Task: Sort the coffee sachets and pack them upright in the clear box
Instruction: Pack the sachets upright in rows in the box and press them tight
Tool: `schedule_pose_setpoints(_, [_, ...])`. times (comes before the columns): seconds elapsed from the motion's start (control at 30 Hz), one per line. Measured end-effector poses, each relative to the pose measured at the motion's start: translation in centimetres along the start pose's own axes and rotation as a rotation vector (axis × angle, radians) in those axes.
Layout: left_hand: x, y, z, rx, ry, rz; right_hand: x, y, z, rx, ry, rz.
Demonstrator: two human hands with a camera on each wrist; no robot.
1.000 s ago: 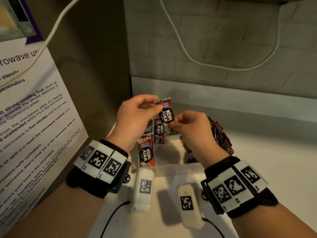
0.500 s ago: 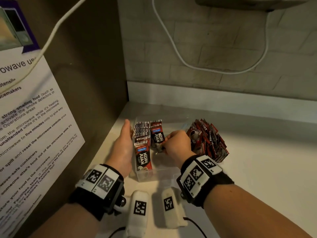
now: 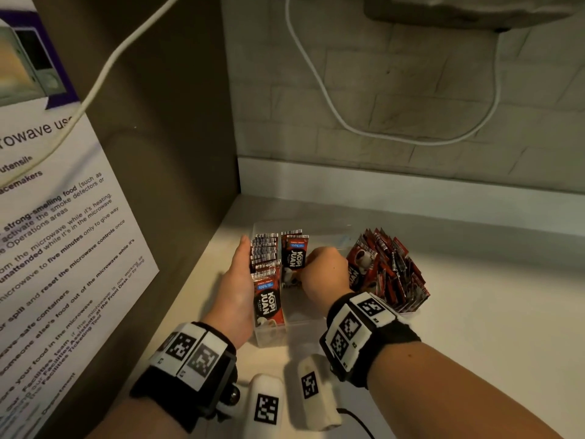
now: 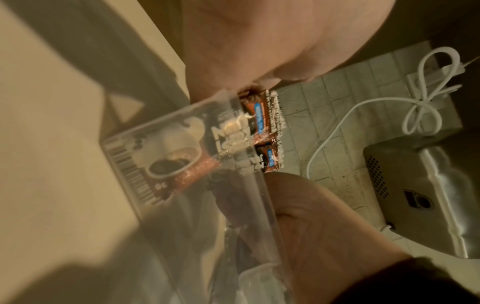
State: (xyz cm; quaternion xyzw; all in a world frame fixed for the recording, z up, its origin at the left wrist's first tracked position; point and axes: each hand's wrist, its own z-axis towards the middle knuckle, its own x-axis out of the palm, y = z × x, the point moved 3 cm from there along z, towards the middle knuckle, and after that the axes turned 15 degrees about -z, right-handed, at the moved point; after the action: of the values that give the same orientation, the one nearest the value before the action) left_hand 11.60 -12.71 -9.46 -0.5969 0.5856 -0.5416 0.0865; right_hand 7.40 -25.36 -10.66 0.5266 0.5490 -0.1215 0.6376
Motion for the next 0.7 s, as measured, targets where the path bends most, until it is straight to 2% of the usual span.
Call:
schedule_pose_setpoints(0.53, [0.1,-0.1,-0.3,-0.031,0.025,-0.013,-0.9,0.3,-0.9,-0.059,-0.070,-0.038])
schedule_pose_setpoints(0.63, [0.8,-1.0,-1.8,0.083,0.048,0.037,-2.2,0.4,-1.5,-0.074,-0.099,-0.010])
schedule_pose_setpoints(0.7, [1.1,-2.2,-2.7,0.295,-0.025,0.177,-3.8,0.8,-2.2,-0.122,-0.131,0.062])
